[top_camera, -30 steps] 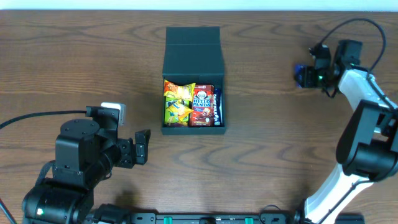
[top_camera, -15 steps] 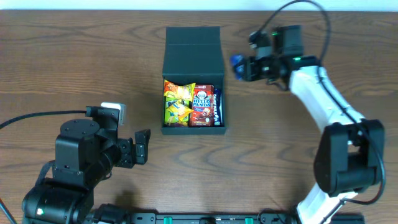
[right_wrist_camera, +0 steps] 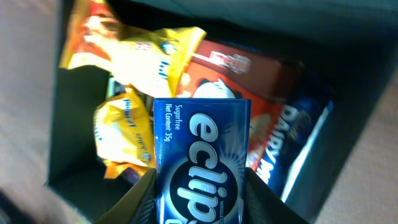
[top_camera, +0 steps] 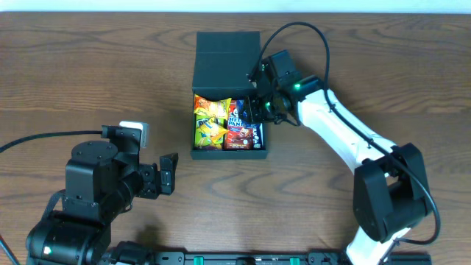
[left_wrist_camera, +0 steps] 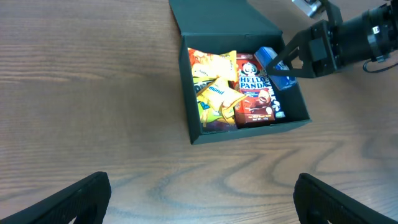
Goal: Pack container
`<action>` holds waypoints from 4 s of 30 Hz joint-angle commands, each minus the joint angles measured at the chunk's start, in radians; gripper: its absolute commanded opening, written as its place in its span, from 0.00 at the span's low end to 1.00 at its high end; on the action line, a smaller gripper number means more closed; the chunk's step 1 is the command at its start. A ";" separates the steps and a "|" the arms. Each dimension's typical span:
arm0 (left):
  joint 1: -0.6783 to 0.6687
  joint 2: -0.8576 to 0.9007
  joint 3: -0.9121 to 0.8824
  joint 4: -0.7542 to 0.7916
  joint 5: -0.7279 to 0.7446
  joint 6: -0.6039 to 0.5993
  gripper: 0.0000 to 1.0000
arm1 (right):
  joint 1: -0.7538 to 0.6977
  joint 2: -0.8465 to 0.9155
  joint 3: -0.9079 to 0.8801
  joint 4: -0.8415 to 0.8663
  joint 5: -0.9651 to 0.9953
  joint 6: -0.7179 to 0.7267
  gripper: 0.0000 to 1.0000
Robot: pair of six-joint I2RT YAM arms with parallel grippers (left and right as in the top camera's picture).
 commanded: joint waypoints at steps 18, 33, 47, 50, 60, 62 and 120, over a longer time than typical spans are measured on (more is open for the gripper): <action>0.001 0.000 0.003 -0.003 0.003 0.008 0.95 | 0.120 -0.012 0.035 -0.029 0.329 0.135 0.61; 0.001 0.000 0.003 -0.003 0.003 0.008 0.95 | 0.117 -0.076 0.189 -0.014 0.329 -0.070 0.99; 0.001 0.000 0.003 0.007 -0.001 0.008 0.95 | 0.098 -0.095 0.190 0.020 0.419 -0.183 0.99; 0.001 0.000 0.003 0.013 0.008 -0.015 0.95 | 0.080 -0.095 0.190 0.013 0.433 -0.183 0.99; 0.001 0.000 0.003 0.045 -0.017 -0.038 0.95 | -0.014 -0.095 0.190 0.007 0.433 -0.183 0.99; 0.001 0.000 0.003 0.083 -0.019 -0.038 0.95 | -0.032 -0.095 0.190 0.006 0.433 -0.183 0.99; 0.288 1.488 0.538 0.754 0.655 -0.308 0.05 | -0.290 0.343 0.172 0.296 -0.129 0.130 0.01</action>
